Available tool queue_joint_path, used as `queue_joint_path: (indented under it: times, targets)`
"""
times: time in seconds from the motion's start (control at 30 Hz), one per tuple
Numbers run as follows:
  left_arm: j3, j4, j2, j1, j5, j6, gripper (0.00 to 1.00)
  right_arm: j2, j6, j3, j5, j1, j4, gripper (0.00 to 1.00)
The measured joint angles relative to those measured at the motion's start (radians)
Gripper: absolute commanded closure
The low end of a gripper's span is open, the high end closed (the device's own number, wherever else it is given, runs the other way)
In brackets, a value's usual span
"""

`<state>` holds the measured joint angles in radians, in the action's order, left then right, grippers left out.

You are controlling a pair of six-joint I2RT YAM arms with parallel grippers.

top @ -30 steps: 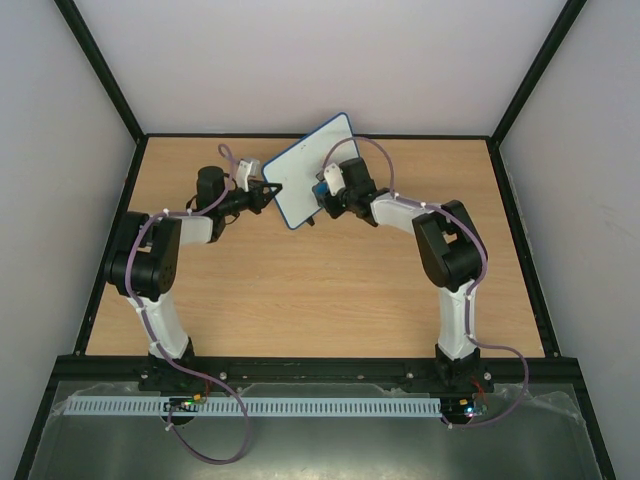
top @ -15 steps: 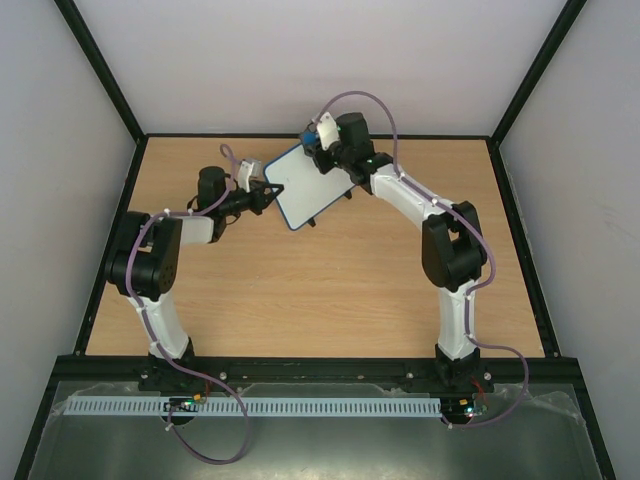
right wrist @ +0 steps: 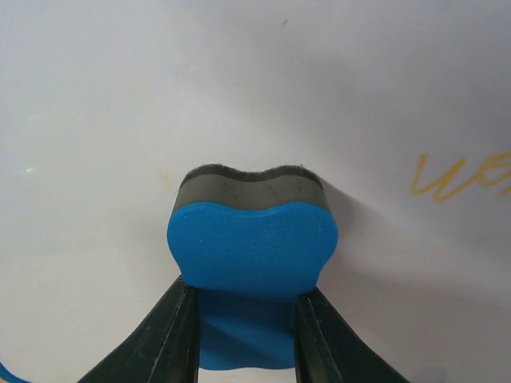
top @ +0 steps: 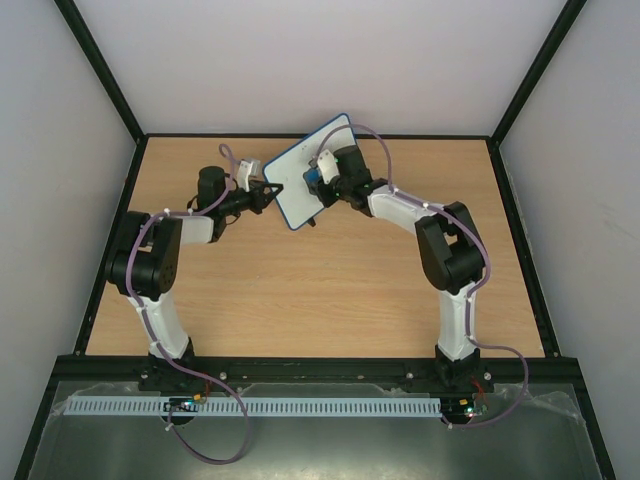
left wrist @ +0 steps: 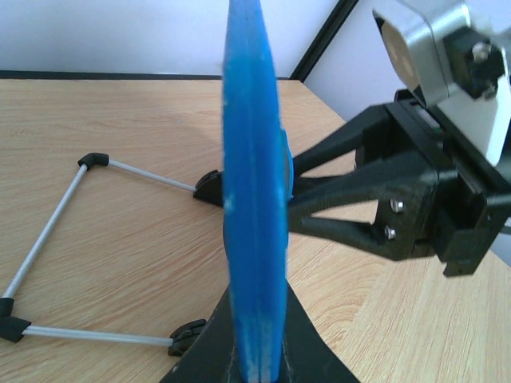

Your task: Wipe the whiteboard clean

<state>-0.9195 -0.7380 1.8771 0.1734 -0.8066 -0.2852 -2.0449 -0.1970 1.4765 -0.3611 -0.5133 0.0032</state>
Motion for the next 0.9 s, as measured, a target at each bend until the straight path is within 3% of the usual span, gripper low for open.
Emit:
queue_joint_path:
  times: [0.2, 0.5, 0.9]
  targets:
    - [0.000, 0.000, 0.000, 0.000, -0.001, 0.003, 0.97, 0.010, -0.001, -0.025, 0.026, -0.026, -0.005, 0.98]
    - [-0.004, 0.001, 0.002, 0.000, -0.006, 0.005, 0.97, 0.011, 0.000, 0.071, 0.043, -0.043, -0.082, 0.98]
    - [-0.011, 0.005, 0.005, 0.003, -0.019, 0.016, 0.97, 0.004, -0.027, 0.095, 0.080, 0.032, -0.040, 0.98]
